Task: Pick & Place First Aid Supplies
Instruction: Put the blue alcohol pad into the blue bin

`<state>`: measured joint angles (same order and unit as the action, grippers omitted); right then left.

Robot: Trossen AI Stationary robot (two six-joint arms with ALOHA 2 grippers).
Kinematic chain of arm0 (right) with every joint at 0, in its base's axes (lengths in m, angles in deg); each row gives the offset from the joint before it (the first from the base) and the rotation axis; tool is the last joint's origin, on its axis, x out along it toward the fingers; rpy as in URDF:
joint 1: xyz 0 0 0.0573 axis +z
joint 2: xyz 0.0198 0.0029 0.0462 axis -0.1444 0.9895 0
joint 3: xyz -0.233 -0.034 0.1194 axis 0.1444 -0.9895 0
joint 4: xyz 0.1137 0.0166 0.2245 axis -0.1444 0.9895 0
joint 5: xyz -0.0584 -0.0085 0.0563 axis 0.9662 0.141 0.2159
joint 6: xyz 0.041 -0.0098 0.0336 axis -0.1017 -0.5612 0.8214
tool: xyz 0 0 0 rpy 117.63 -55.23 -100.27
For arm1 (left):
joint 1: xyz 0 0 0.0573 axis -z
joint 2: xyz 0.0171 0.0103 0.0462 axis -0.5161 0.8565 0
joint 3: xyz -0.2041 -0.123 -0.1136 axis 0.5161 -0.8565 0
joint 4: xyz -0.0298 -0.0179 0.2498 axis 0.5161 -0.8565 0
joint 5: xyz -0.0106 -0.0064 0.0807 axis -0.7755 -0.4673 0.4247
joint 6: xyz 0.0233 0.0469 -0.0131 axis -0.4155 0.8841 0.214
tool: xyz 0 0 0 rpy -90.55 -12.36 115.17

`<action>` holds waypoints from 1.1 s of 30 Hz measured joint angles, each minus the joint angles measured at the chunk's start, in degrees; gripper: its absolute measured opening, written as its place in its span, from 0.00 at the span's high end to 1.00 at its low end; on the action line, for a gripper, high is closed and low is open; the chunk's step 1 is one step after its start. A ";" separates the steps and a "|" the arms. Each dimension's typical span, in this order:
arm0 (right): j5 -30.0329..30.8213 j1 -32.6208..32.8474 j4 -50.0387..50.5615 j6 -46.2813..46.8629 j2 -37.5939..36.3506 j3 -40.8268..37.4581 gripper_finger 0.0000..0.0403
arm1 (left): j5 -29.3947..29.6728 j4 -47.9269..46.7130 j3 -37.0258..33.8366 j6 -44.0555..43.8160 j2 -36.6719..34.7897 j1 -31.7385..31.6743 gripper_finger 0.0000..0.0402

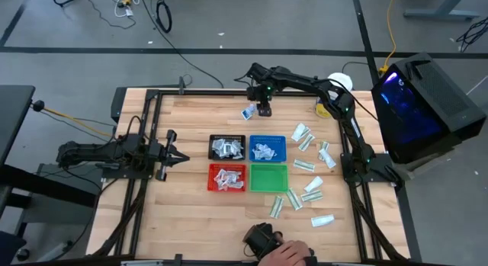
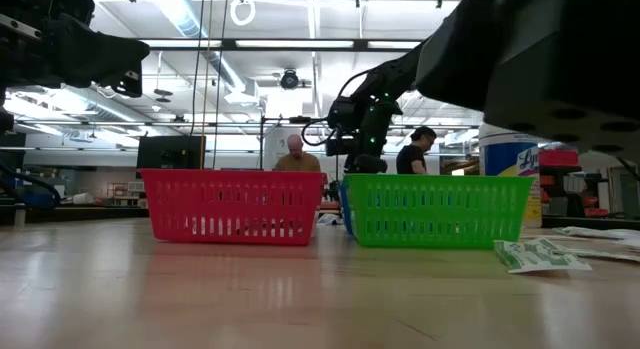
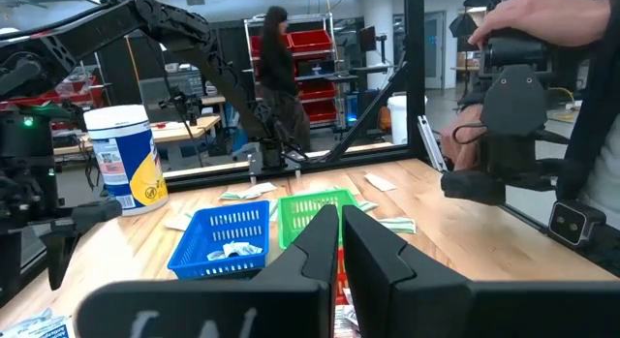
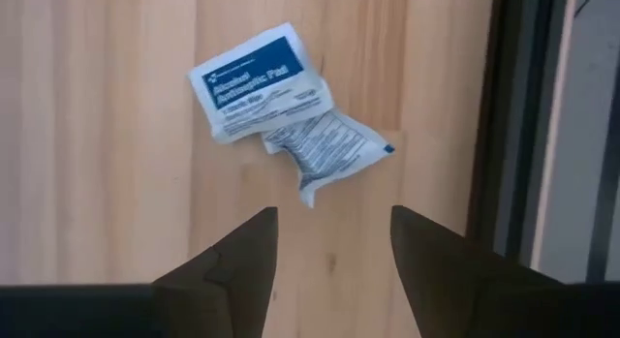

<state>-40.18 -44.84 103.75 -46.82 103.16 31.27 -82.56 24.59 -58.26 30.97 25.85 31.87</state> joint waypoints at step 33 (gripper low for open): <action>0.37 0.46 -8.88 -1.68 0.22 -6.62 0.61 | 0.00 0.00 0.00 0.00 0.00 0.00 0.94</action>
<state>-39.82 -44.38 94.87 -48.50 103.38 24.64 -82.56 24.59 -58.26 30.97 25.85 31.87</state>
